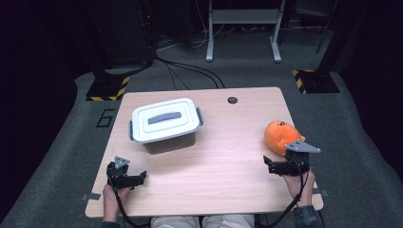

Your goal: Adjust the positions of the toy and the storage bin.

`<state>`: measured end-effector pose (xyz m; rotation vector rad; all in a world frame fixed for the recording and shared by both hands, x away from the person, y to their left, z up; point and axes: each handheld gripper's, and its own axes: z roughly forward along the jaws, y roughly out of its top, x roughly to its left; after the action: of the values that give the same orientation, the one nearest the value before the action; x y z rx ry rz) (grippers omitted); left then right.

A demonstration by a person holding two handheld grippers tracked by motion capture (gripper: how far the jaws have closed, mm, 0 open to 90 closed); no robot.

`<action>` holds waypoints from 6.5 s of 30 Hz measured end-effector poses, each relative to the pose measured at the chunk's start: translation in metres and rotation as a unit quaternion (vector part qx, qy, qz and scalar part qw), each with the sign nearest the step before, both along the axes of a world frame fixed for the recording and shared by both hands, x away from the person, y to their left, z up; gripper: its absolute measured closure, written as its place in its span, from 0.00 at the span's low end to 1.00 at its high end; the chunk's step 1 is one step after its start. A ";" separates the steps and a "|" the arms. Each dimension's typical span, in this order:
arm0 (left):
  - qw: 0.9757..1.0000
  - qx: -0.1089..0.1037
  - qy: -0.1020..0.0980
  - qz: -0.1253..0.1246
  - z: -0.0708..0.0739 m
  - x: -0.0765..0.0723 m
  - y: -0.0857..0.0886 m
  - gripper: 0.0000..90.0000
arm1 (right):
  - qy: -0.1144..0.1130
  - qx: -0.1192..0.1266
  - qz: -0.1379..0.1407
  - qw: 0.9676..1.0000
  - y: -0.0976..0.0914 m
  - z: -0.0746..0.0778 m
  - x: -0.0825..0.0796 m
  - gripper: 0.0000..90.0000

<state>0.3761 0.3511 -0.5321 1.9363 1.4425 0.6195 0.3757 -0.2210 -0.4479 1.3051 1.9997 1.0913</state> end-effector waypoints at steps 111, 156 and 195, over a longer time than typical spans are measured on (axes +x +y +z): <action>0.972 0.030 -0.005 -0.233 0.148 0.158 -0.083 0.44 | 0.079 -0.059 0.134 0.986 0.056 -0.081 0.029 0.03; 0.948 0.004 0.017 -0.317 0.147 0.147 -0.151 0.74 | 0.078 -0.057 0.132 0.987 0.056 -0.081 0.029 0.05; 0.930 0.000 0.020 -0.366 0.147 0.130 -0.209 0.74 | 0.077 -0.053 0.130 0.987 0.055 -0.080 0.029 0.07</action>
<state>0.5056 0.1424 -0.3854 2.2824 0.6327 0.2239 0.4051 -0.1659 -0.5284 1.1268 2.3622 1.0071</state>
